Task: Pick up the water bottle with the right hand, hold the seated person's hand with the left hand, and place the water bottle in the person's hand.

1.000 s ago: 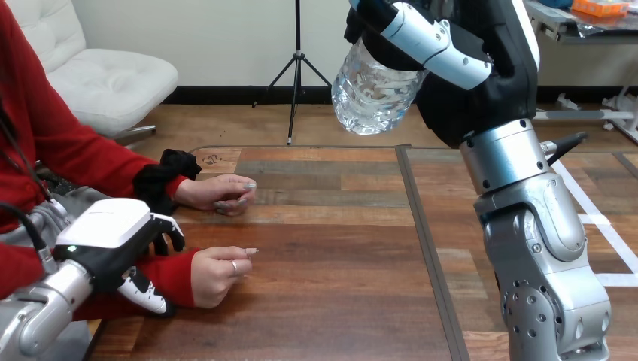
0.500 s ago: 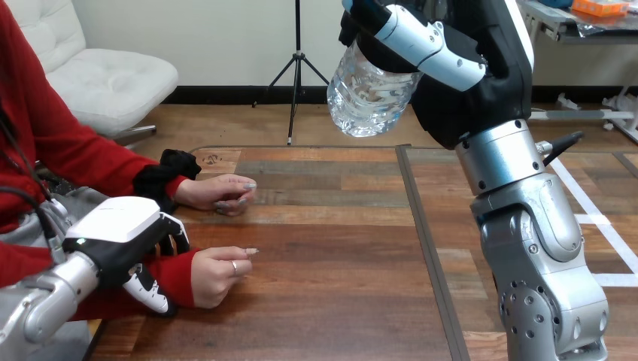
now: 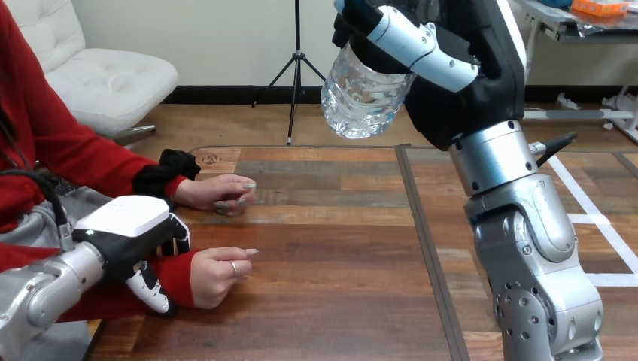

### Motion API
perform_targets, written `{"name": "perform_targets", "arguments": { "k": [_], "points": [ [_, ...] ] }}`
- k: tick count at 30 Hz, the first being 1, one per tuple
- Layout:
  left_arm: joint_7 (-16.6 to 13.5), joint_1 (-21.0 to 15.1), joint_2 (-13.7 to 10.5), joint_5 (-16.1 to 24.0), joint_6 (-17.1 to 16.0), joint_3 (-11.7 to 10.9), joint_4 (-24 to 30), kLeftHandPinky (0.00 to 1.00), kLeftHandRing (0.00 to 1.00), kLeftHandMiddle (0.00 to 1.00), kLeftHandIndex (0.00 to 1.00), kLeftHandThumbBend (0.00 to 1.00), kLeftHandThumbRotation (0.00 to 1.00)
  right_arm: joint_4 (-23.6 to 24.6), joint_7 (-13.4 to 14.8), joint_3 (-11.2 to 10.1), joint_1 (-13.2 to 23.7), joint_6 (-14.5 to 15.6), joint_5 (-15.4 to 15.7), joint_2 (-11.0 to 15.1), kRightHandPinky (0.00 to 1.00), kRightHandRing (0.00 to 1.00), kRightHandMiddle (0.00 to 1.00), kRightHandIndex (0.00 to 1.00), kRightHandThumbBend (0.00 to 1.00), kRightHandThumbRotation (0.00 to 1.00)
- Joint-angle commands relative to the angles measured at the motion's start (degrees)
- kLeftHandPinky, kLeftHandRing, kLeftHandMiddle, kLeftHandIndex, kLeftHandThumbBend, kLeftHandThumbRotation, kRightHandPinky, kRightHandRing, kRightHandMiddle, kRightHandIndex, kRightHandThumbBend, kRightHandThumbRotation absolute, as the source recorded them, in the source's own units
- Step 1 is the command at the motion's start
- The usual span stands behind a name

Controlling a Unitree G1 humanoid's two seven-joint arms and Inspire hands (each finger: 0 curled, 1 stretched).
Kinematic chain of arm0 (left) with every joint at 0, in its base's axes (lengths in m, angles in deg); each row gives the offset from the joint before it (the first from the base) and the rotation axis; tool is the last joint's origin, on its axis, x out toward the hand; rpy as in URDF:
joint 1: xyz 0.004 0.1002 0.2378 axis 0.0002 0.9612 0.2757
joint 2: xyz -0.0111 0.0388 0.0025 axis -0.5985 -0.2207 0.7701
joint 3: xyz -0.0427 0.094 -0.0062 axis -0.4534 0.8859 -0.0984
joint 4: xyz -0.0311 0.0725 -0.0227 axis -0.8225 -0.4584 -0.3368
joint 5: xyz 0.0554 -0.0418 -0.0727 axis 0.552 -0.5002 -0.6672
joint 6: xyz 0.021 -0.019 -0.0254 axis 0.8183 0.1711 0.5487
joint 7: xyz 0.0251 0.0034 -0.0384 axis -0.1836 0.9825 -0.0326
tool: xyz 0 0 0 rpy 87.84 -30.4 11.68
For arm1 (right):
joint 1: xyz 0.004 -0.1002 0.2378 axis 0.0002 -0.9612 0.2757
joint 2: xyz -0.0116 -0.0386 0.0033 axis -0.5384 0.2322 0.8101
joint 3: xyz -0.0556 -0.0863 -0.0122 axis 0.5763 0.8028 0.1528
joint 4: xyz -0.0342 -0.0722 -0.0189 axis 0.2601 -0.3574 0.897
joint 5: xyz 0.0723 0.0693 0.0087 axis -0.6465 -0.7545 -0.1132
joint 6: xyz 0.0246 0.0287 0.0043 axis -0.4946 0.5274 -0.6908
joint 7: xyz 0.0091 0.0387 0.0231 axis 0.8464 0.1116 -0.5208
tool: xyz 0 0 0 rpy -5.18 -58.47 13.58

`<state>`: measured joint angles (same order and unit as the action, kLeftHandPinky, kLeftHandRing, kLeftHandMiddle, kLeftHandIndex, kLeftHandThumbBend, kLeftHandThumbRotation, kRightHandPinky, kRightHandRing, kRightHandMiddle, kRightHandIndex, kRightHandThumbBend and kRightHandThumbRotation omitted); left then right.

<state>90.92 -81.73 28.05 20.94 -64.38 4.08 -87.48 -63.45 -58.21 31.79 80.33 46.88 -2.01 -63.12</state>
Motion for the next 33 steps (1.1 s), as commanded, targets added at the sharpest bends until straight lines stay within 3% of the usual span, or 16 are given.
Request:
{"name": "perform_targets", "arguments": {
  "k": [1, 14, 25, 33],
  "points": [
    [1.6, -0.3, 1.5, 1.8, -0.8, 3.0, -2.6, 0.41, 0.47, 0.52, 0.51, 1.0, 0.06, 2.1, 0.5, 0.0, 1.9, -0.9, -0.2, -1.3, 0.25, 0.31, 0.4, 0.41, 0.74, 0.0],
    [2.6, -0.3, 1.3, 1.8, -0.9, 3.4, -2.2, 0.47, 0.53, 0.58, 0.58, 1.0, 0.11, 2.9, 0.9, 0.3, 1.5, -0.5, -0.3, -1.5, 0.25, 0.31, 0.4, 0.41, 0.74, 0.0],
    [4.5, 0.6, 1.6, 1.4, 1.5, 3.1, -1.1, 0.6, 0.66, 0.69, 0.68, 1.0, 0.19, 3.3, 0.8, 0.1, 1.4, -0.6, -0.5, -1.3, 0.25, 0.31, 0.4, 0.41, 0.74, 0.0],
    [4.6, 1.1, 2.1, 0.7, 1.6, 3.0, -1.6, 0.56, 0.61, 0.65, 0.65, 0.98, 0.14, 3.2, 0.6, -0.2, 1.7, -0.6, -1.0, -1.2, 0.25, 0.31, 0.4, 0.41, 0.73, 0.0]
  ]
}}
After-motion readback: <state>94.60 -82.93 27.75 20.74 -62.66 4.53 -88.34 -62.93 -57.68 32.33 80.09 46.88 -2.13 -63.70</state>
